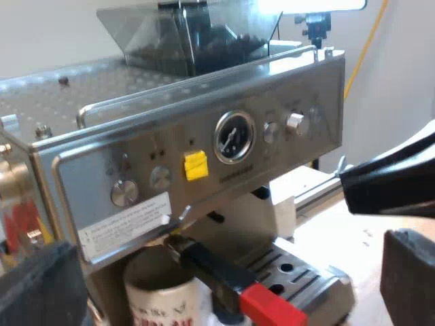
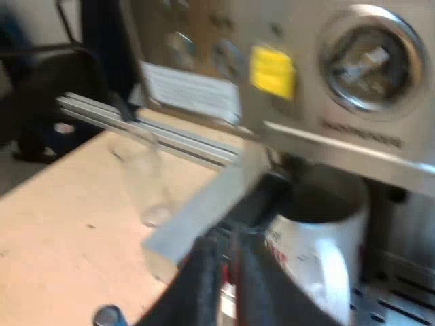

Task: Place mug into machine

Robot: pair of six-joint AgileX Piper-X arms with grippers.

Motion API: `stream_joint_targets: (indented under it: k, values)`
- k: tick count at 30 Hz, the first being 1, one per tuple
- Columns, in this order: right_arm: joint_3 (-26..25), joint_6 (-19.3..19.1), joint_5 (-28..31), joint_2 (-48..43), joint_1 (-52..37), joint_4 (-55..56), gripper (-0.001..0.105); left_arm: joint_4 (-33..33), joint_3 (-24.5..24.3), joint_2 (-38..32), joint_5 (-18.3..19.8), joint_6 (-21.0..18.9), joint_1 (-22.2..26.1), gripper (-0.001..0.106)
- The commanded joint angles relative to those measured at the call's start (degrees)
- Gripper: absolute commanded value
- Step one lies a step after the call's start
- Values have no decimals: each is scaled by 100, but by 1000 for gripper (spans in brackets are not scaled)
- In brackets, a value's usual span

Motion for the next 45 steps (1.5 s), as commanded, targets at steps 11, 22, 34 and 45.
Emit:
stream_joint_targets:
  k: [11,22,34,45]
  values:
    - [-571,-11,544,622,27,-339,0,326,-21,-33,309,-116,-23,89]
    - [-1107,-11,914,1534,-50,-639,0,326,-21,-33,330,-116,-23,89]
    - [-1763,-76,628,2232,-596,-725,0,326,-21,-33,330,-116,-23,89]
    - [-1990,-98,624,2568,-775,-725,0,336,-21,-33,387,-116,-23,89]
